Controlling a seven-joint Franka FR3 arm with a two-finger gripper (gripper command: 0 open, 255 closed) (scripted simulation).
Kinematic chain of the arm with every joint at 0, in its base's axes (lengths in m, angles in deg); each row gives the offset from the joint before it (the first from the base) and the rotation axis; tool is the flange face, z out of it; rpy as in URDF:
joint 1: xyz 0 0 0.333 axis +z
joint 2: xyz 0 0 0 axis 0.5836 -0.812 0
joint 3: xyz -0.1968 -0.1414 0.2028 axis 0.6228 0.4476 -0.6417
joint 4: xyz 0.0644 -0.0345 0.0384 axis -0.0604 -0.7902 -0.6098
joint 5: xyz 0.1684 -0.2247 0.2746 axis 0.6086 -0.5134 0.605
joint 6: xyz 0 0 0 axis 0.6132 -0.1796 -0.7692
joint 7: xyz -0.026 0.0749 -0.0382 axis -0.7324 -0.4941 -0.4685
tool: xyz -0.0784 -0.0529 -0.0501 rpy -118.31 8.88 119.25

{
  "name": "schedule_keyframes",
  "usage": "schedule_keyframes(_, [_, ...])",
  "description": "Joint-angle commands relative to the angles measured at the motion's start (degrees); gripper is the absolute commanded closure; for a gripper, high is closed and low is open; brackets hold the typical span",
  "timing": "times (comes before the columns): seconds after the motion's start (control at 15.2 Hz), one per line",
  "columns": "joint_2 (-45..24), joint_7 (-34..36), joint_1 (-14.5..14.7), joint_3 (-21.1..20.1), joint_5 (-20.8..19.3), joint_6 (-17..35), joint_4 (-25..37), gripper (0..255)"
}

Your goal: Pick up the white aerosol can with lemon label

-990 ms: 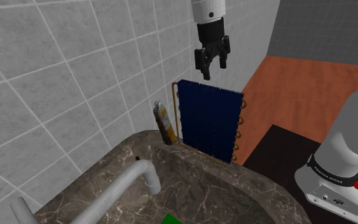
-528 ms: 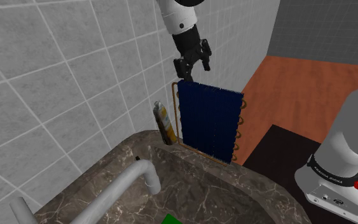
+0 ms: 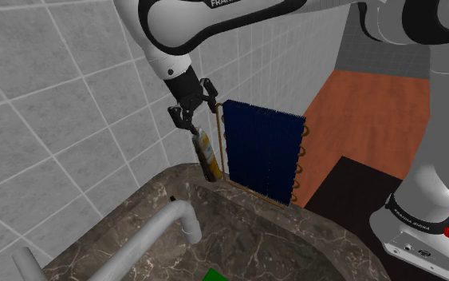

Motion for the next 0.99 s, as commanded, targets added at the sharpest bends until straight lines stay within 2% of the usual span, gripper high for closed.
schedule_keyframes(0.0, [-5.68,0.80,2.72,-0.06,-2.18,-2.73,7.06,0])
schedule_keyframes(0.07, [-6.23,0.82,3.05,0.03,-2.37,-2.99,7.77,0])
schedule_keyframes(0.53, [-5.96,1.71,2.18,0.13,-2.25,2.92,1.45,0])
schedule_keyframes(0.66, [-5.95,1.71,2.18,0.13,-2.25,2.92,1.44,0])
schedule_keyframes(0.73, [-5.98,1.77,2.23,0.11,-2.25,2.89,1.49,255])
schedule_keyframes(0.92, [-6.00,1.78,2.24,0.11,-2.25,2.88,1.51,255])
